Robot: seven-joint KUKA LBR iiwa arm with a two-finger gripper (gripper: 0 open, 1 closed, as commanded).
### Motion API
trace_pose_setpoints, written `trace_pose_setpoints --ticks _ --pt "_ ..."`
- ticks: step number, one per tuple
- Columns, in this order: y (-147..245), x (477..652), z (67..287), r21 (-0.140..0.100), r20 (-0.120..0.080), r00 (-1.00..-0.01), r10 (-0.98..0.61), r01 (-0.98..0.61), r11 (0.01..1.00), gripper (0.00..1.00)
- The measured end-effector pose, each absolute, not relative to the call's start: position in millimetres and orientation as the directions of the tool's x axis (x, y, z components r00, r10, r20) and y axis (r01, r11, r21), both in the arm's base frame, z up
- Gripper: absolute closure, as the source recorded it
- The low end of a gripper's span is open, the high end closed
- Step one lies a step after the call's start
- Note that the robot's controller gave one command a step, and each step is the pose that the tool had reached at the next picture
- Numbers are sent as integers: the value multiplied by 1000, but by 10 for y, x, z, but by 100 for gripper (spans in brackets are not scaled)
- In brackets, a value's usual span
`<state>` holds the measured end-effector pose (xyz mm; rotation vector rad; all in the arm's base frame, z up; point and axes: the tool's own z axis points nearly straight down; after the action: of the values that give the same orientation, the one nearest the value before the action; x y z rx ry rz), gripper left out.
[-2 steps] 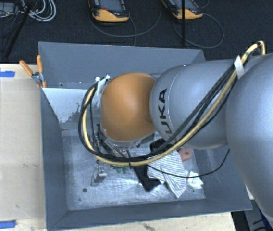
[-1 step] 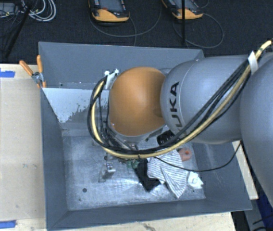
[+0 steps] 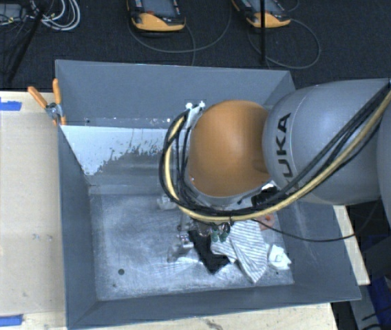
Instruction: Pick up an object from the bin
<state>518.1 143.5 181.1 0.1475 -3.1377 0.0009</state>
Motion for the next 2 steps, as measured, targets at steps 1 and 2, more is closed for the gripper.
trace_pose_setpoints --ticks 1,2 --pt "1402 5340 1552 0 -1 -994 109 109 994 0" --pt "809 5513 1024 1 3 -929 -370 -370 929 100"
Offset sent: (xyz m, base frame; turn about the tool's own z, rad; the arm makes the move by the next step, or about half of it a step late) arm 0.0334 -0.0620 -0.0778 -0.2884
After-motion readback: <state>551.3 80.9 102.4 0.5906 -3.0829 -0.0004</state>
